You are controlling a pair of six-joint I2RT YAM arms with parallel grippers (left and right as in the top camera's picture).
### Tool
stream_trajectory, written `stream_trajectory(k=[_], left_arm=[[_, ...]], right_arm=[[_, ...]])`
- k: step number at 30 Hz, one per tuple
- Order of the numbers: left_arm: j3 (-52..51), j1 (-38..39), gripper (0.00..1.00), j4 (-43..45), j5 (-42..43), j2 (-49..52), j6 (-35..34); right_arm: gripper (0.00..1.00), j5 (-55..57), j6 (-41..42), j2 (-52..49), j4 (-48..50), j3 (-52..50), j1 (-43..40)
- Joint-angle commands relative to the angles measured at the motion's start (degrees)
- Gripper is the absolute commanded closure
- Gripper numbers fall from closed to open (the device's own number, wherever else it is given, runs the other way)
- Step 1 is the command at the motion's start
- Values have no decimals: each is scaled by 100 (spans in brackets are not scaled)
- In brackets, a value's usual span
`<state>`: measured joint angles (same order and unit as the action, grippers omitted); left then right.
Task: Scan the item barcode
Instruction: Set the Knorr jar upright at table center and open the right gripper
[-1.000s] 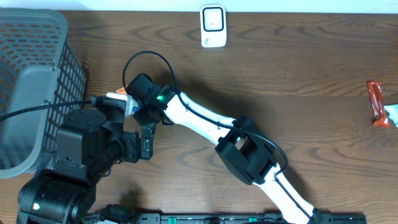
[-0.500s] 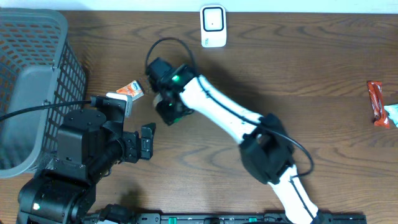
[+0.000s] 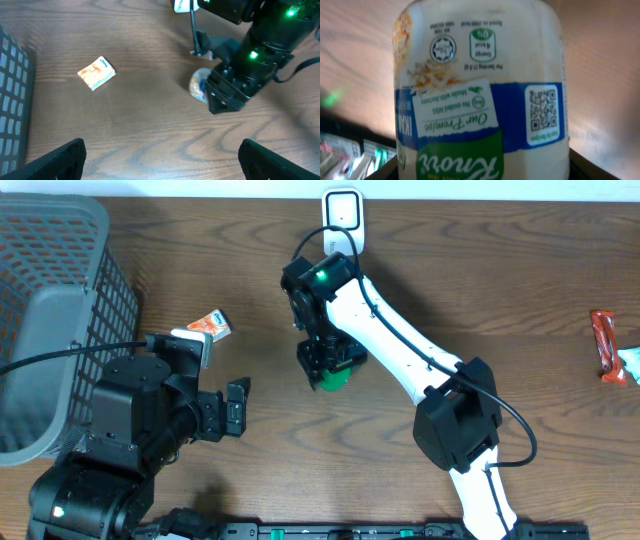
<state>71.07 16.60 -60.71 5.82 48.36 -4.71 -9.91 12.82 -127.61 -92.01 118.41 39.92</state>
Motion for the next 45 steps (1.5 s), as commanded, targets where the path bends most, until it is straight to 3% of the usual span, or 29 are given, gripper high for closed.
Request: stream_trajectory(k=[1, 12, 17, 24, 28, 33, 37, 45], left_arm=[[63, -20, 2, -15, -55, -15, -11], [63, -20, 2, -15, -55, -15, -11], [63, -20, 2, -15, -55, -15, -11], [63, -20, 2, -15, -55, -13, -9], [63, -20, 2, -15, -55, -15, -11], [63, -20, 2, -15, -55, -15, -11], [63, -20, 2, -15, -55, -13, -11], [63, -20, 2, -15, -55, -13, -11]], right_arm=[[44, -212, 33, 85, -247, 39, -81], [39, -811, -420, 85, -522, -769, -188], [45, -820, -435, 83, -358, -1539, -313], [30, -1040, -754, 83, -472, -2063, -535], [20, -1034, -758, 83, -450, -2083, -581], [14, -1032, -756, 85, -350, -2076, -614], [2, -1036, -754, 85, -302, -1967, -675], [1, -1182, -730, 85, -496, -986, -693]])
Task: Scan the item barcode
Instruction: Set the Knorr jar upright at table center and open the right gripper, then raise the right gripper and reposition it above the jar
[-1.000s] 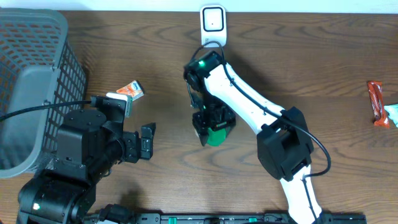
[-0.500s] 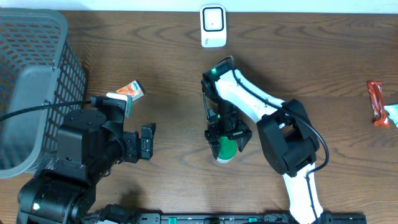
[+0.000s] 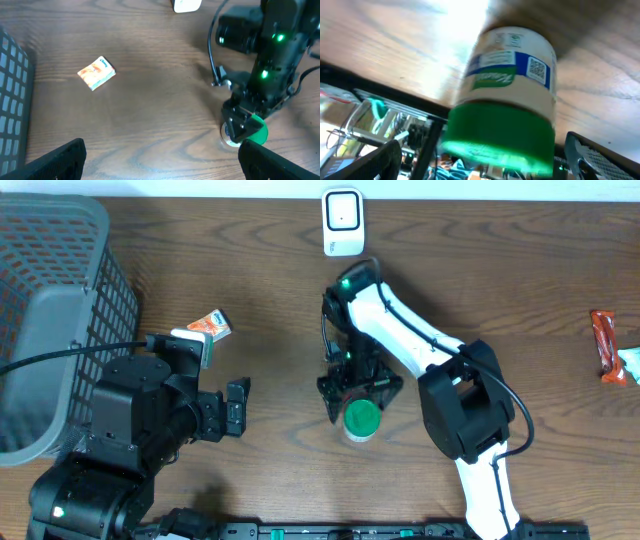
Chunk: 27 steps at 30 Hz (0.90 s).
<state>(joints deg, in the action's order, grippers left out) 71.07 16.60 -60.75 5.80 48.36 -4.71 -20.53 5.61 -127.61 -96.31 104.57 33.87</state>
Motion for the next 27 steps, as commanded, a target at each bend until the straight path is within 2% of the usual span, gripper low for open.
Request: stream_trajectory(k=[1, 4, 7, 9, 13, 19, 21, 22, 24, 27], left_arm=[[63, -20, 2, -11, -52, -13, -11], [63, -20, 2, -11, -52, -13, -11], [63, -20, 2, -11, -52, -15, -11], [63, -20, 2, -11, -52, -15, -11], [63, -20, 2, -11, -52, -13, -11], [63, -20, 2, -11, -52, -15, -11], [63, -20, 2, -11, -52, -15, -11], [63, -20, 2, -11, -52, -13, -11], [63, -20, 2, -11, -52, -15, -11], [63, -20, 2, -11, -52, -15, -11]], right_arm=[[1, -114, -13, 85, -122, 695, -92], [1, 70, -13, 127, -122, 1158, -92], [1, 907, -170, 173, -120, 1585, -94], [1, 1480, -564, 232, -118, 1683, -94], [3, 1847, -1513, 358, 181, 1683, -92], [1, 2581, -2389, 431, 2719, 1799, -28], [1, 2625, -3058, 431, 3407, 1860, -22], [1, 2621, -3779, 450, 3698, 1943, -22], [1, 2627, -4369, 452, 3648, 2079, -15], [1, 2667, -5034, 474, 3034, 2317, -2]])
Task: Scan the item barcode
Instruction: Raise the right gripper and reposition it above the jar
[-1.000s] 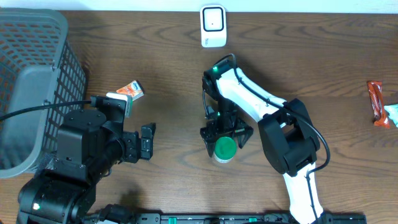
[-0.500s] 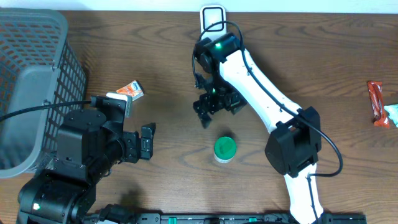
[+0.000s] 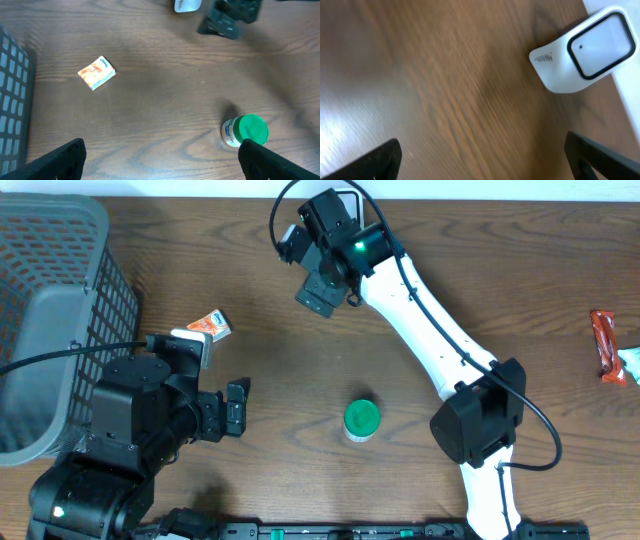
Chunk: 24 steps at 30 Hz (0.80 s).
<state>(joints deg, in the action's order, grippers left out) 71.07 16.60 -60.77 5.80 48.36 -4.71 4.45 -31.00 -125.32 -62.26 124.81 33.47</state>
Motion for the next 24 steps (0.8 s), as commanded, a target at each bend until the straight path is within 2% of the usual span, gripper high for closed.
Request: stream_trajectory(k=[1, 3, 6, 10, 14, 17, 19, 24], left_arm=[[63, -20, 2, -9, -52, -15, -11], [63, -20, 2, -9, -52, -15, -11], [63, -20, 2, -9, -52, -13, -11], [63, -20, 2, -9, -52, -15, -11], [63, -20, 2, -9, -52, -15, -11], [63, -20, 3, -9, -52, -15, -11], [63, -20, 2, -9, -52, -15, -11], [63, -20, 2, -9, -52, -15, -11]], right_arm=[[1, 96, -1419, 352, -470, 295, 31], [1, -321, -1237, 511, -629, 295, -46], [1, -1137, -1484, 957, -1139, 293, -247], [1, -2085, -2149, 1969, -1641, 289, -654], [1, -2583, -3001, 2874, -1965, 74, -820], [1, -2975, -3147, 3528, -1707, -549, -826], [1, -3134, -3119, 4054, -1172, -1488, -798], [1, -2686, -2396, 4693, 367, -3683, -822]])
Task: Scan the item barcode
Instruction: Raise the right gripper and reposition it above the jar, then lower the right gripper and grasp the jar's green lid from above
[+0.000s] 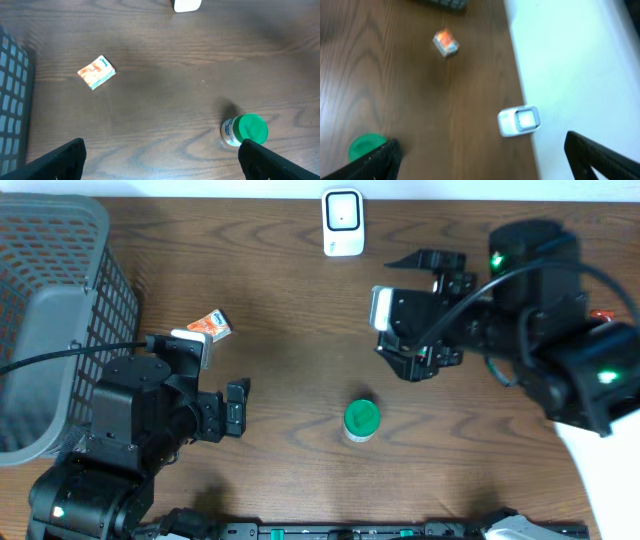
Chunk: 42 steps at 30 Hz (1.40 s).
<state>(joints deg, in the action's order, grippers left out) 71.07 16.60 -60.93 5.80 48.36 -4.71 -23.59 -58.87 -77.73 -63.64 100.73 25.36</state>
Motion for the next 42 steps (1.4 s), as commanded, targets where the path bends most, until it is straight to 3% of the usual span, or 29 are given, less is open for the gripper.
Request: stream_trajectory(k=[1, 5, 9, 13, 17, 26, 38, 42], left_arm=[[63, -20, 2, 7, -52, -15, -11], [63, -20, 2, 7, -52, -15, -11], [63, -20, 2, 7, -52, -13, -11], [63, -20, 2, 7, -52, -13, -11], [63, -20, 2, 7, -52, -15, -11], [63, -20, 2, 7, -52, -15, -11], [63, -20, 2, 7, -52, -13, -11], [63, -20, 2, 7, -52, -13, -11]], right_arm=[[1, 168, 452, -33, 734, -1617, -11], [1, 227, 527, -70, 1239, -2717, 28], [1, 271, 343, -103, 1139, -3292, 219], [1, 186, -57, -103, 214, -3335, 590], [1, 195, -179, -105, -59, -3497, 870], [1, 566, -203, -223, 732, -4238, 898], [1, 706, -66, -1172, 1224, -4245, 966], [6, 699, 170, -1228, 1268, -4245, 1071]])
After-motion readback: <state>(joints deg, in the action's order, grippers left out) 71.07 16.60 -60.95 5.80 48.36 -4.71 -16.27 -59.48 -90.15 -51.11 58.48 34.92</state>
